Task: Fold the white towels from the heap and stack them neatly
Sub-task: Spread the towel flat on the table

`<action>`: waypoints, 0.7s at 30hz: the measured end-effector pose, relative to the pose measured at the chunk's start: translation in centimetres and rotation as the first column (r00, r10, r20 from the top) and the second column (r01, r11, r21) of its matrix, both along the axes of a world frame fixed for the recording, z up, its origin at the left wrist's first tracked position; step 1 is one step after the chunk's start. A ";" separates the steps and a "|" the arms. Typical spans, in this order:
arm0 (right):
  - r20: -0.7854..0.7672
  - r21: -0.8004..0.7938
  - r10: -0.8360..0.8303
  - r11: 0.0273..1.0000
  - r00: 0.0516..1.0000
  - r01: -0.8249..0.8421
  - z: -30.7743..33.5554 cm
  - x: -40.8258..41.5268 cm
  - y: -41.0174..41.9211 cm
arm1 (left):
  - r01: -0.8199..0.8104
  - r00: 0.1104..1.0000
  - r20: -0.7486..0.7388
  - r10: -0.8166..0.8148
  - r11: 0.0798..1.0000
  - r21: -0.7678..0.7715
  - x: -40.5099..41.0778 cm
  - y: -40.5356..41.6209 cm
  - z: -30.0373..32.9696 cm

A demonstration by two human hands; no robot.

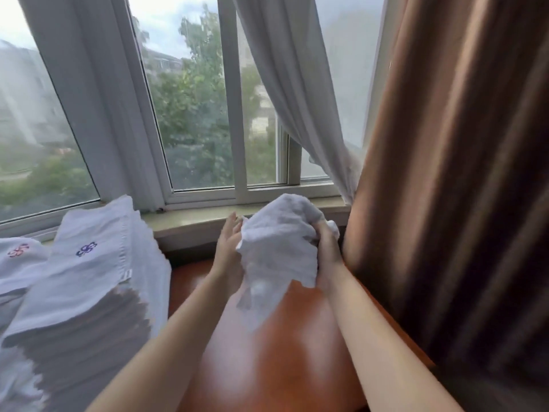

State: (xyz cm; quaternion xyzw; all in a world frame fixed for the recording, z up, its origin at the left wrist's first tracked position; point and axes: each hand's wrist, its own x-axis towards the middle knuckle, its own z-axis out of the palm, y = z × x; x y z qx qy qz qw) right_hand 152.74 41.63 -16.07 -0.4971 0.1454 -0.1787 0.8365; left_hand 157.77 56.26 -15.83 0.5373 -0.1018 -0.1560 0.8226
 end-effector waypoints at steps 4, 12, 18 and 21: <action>-0.038 0.011 0.130 0.992 0.991 -0.129 -2.7 -2.0 -7.4 | 0.119 0.993 -0.008 -0.119 0.992 0.052 -2.3 -6.6 -1.5; -0.260 0.087 0.247 0.969 0.933 -0.232 -7.5 -2.3 -15.4 | 0.196 0.974 -0.206 -0.090 0.787 0.585 -2.2 -12.3 -8.2; -0.402 0.146 0.411 0.911 0.818 -0.385 -11.4 2.3 -16.9 | 0.387 0.914 -0.354 -0.198 0.691 0.610 2.8 -12.4 -12.4; -0.353 0.232 0.500 0.866 0.791 -0.444 -9.9 7.7 -16.6 | 0.240 0.941 -0.325 -0.096 0.867 0.437 9.0 -11.1 -10.7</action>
